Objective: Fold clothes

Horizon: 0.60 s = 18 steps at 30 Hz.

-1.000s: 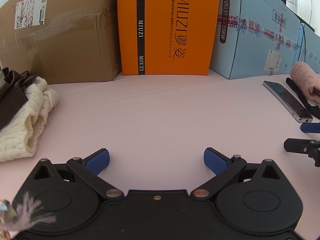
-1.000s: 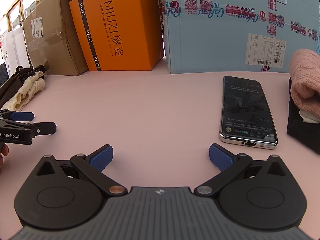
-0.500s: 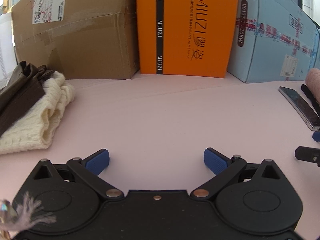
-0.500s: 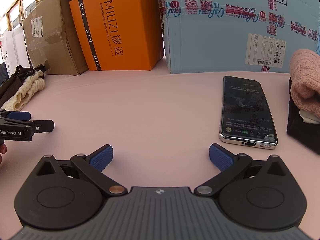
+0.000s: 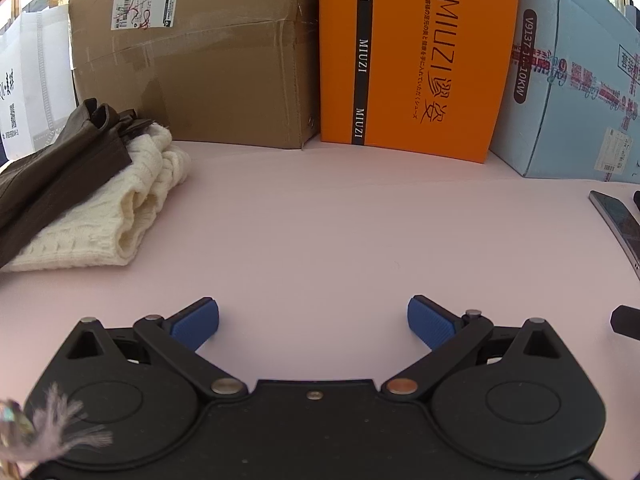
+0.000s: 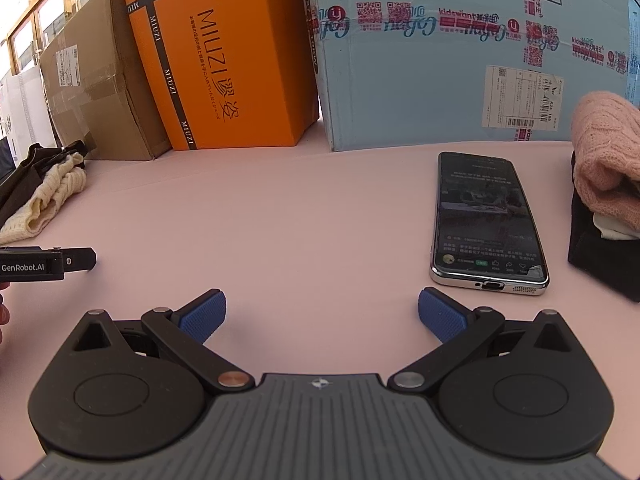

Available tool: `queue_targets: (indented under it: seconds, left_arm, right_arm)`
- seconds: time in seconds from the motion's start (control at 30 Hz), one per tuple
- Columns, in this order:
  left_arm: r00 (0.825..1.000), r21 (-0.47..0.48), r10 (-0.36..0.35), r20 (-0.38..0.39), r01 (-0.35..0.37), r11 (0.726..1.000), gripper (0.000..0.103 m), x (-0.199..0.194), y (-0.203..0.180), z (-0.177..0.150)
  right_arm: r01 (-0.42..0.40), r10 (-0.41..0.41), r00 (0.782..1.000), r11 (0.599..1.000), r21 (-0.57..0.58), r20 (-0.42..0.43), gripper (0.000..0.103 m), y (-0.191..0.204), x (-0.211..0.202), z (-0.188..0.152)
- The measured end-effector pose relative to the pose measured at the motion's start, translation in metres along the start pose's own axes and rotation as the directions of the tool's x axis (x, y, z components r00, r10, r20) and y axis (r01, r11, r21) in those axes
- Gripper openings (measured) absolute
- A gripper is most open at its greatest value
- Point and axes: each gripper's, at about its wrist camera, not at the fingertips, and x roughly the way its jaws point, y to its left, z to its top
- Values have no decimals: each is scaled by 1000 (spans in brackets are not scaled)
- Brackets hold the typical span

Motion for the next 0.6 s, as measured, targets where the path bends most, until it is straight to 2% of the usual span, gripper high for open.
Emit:
queue_targets:
  seconds: [0.6]
  left_arm:
    - [1000, 11, -15, 5, 15, 1000, 103, 4, 1, 1]
  right_arm:
    - [12, -12, 1000, 1000, -10, -8, 103, 1, 1, 1]
